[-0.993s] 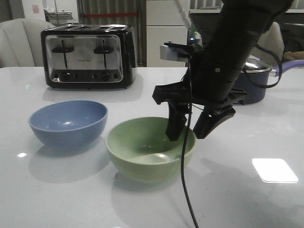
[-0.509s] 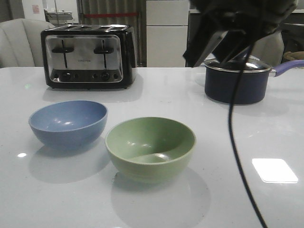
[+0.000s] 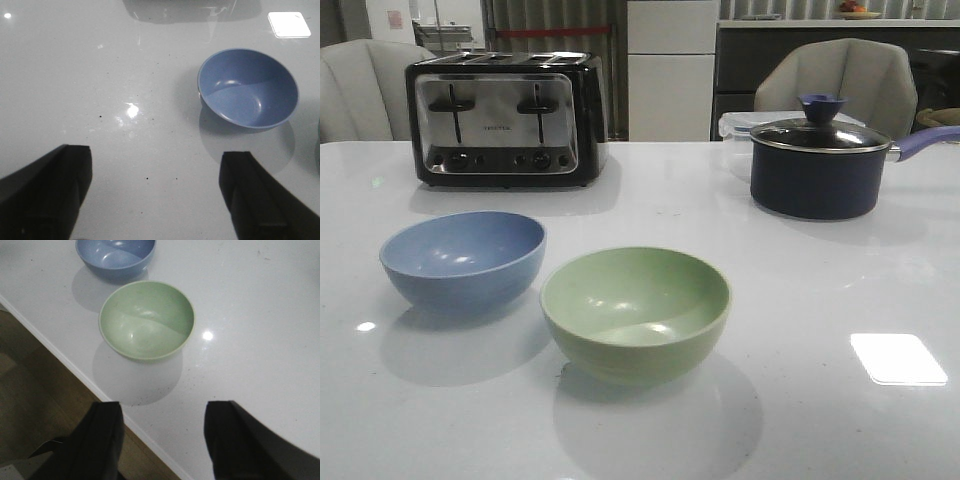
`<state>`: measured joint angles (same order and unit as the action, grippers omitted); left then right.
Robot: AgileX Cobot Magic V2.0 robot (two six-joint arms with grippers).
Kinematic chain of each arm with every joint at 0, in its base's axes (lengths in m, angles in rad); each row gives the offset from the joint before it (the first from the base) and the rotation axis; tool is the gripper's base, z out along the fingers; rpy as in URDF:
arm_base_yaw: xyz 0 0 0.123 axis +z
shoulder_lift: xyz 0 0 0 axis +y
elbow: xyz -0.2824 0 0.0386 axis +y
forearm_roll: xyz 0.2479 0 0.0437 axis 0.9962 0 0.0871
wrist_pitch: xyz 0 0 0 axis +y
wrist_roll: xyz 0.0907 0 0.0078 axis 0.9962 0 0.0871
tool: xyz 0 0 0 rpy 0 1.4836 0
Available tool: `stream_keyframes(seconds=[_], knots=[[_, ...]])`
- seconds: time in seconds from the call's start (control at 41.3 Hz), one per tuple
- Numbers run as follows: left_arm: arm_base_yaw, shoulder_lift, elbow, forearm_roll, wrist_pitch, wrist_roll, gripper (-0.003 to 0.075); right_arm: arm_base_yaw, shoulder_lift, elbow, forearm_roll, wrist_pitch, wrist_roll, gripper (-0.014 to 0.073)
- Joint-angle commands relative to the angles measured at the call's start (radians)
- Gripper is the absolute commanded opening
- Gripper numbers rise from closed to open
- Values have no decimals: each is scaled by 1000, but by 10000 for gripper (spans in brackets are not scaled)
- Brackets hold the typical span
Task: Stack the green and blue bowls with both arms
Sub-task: 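Open the right gripper and lift it away from the green bowl, then lower the left gripper into the light blue bowl and grip its rim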
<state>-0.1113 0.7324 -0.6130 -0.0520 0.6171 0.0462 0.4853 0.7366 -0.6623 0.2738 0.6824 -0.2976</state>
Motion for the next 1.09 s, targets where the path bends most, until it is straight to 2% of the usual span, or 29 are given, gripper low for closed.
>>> stream_keyframes(seconds=[0.0, 0.291, 0.702, 1.066], knots=[[-43, 27, -36, -7, -79, 3, 580, 1, -51, 8, 3, -35, -8, 477], [-171, 224, -118, -7, -83, 30, 580, 1, -70, 33, 3, -39, -8, 477], [-115, 653, -346, -8, -72, 17, 610, 1, -70, 33, 3, -38, -8, 477], [-115, 959, -506, -75, -146, 17, 592, 1, -70, 33, 3, -39, -8, 477]])
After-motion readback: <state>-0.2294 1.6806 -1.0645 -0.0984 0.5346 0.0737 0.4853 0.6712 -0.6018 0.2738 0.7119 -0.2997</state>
